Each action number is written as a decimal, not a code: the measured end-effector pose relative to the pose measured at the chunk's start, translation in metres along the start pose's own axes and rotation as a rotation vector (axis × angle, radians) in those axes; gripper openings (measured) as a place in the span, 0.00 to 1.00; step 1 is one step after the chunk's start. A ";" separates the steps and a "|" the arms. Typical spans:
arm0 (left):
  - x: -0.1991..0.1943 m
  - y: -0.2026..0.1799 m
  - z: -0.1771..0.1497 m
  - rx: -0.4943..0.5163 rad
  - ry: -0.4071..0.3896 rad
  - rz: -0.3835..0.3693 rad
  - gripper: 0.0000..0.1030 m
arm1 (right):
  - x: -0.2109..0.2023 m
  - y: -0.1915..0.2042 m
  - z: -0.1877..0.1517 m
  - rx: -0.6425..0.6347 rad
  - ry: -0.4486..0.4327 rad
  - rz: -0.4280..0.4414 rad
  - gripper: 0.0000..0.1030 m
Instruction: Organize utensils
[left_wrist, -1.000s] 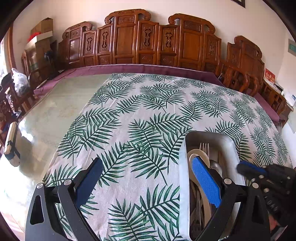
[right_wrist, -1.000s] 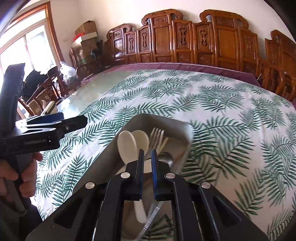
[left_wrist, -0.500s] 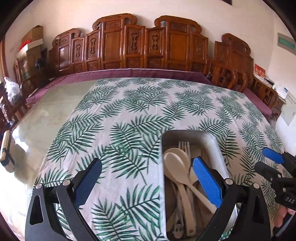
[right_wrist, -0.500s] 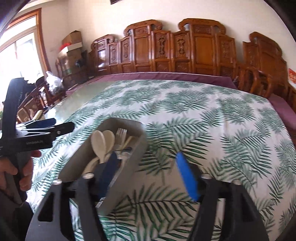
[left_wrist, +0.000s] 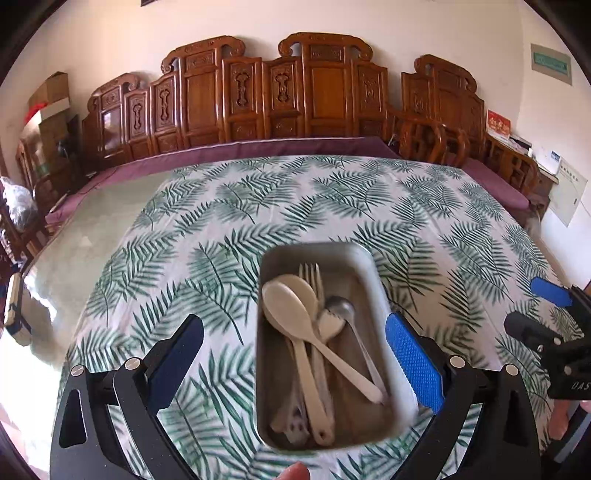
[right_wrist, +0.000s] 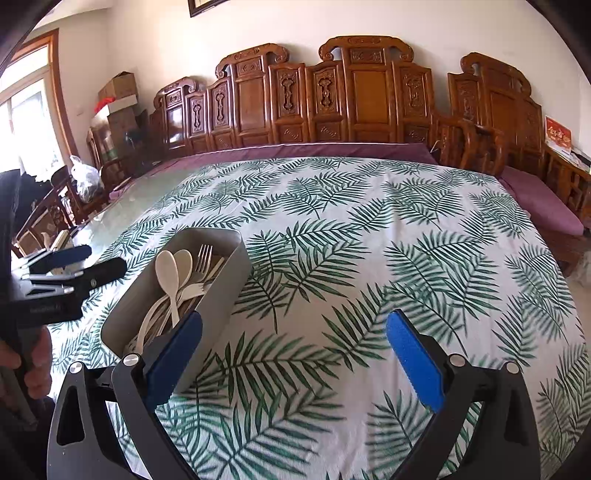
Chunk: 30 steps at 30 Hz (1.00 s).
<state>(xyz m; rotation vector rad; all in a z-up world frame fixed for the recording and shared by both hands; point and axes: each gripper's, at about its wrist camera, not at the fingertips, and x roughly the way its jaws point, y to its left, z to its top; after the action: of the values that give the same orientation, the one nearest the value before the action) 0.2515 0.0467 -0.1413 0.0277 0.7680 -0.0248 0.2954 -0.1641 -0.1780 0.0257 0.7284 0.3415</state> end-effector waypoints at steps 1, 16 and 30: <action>-0.003 -0.002 -0.002 -0.004 0.004 0.000 0.92 | -0.006 -0.001 -0.003 0.004 -0.002 -0.007 0.97; -0.077 -0.027 -0.032 -0.048 -0.004 -0.034 0.92 | -0.092 -0.001 -0.032 0.043 -0.055 -0.044 0.97; -0.163 -0.049 -0.037 -0.009 -0.077 -0.022 0.92 | -0.182 0.014 -0.036 0.043 -0.152 -0.076 0.97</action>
<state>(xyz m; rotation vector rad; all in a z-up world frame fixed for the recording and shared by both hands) 0.1070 0.0006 -0.0558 0.0099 0.6911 -0.0436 0.1417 -0.2115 -0.0848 0.0640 0.5846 0.2485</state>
